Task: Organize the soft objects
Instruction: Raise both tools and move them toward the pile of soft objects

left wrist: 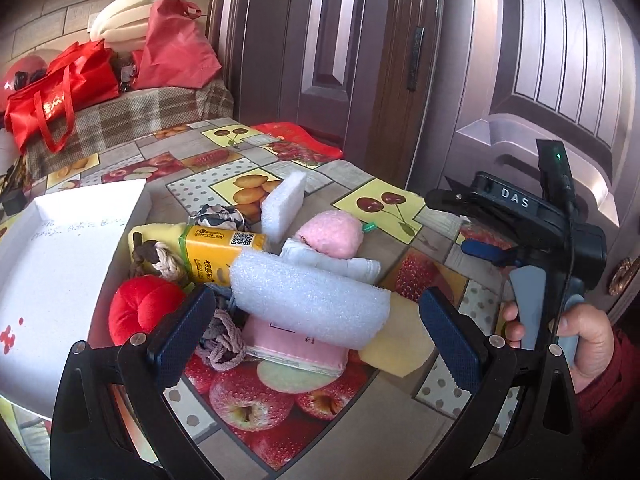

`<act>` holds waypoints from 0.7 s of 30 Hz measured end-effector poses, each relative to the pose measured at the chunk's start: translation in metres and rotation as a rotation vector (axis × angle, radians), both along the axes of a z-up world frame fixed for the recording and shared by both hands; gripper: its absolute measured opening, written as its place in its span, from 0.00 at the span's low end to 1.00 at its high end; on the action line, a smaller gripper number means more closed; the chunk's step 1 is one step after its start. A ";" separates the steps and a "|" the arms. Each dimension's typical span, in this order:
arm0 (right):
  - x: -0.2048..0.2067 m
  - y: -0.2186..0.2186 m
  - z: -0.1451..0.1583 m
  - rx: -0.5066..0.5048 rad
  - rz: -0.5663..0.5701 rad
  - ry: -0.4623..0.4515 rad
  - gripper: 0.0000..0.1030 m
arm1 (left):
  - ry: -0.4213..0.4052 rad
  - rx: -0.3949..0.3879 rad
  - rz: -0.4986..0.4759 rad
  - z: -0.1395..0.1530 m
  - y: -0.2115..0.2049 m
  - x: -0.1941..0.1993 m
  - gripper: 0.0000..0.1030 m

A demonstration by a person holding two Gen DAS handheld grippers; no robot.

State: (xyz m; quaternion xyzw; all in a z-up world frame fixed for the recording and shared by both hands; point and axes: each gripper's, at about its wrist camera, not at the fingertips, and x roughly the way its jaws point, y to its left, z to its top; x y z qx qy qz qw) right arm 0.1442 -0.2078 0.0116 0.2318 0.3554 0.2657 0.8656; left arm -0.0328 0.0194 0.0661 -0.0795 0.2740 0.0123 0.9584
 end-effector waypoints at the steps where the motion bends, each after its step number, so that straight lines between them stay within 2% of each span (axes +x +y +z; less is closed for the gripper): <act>1: -0.001 -0.003 0.004 0.005 0.010 -0.020 1.00 | -0.012 -0.027 0.020 0.003 0.002 0.001 1.00; 4: -0.009 -0.010 0.014 -0.002 -0.011 -0.111 1.00 | -0.008 -0.080 0.107 0.011 0.007 0.012 1.00; 7: -0.015 -0.013 0.020 0.061 -0.006 -0.170 1.00 | 0.060 -0.078 0.172 0.006 0.009 0.030 0.99; 9: -0.018 -0.014 0.024 0.078 0.007 -0.184 1.00 | 0.099 -0.053 0.189 -0.002 0.010 0.032 0.85; 11: -0.020 -0.012 0.029 0.056 0.027 -0.218 1.00 | 0.108 -0.050 0.184 -0.011 0.015 0.023 0.85; 12: -0.021 -0.011 0.031 0.045 0.042 -0.241 1.00 | 0.100 -0.059 0.185 -0.013 0.019 0.015 0.85; 15: -0.025 -0.010 0.038 0.023 0.108 -0.299 1.00 | 0.130 -0.019 0.230 -0.016 0.030 -0.002 0.85; 18: -0.027 -0.005 0.045 -0.003 0.206 -0.329 1.00 | 0.136 -0.079 0.202 -0.018 0.036 -0.016 0.85; 21: -0.032 -0.001 0.051 -0.056 0.292 -0.362 1.00 | 0.130 -0.081 0.201 -0.018 0.033 -0.027 0.85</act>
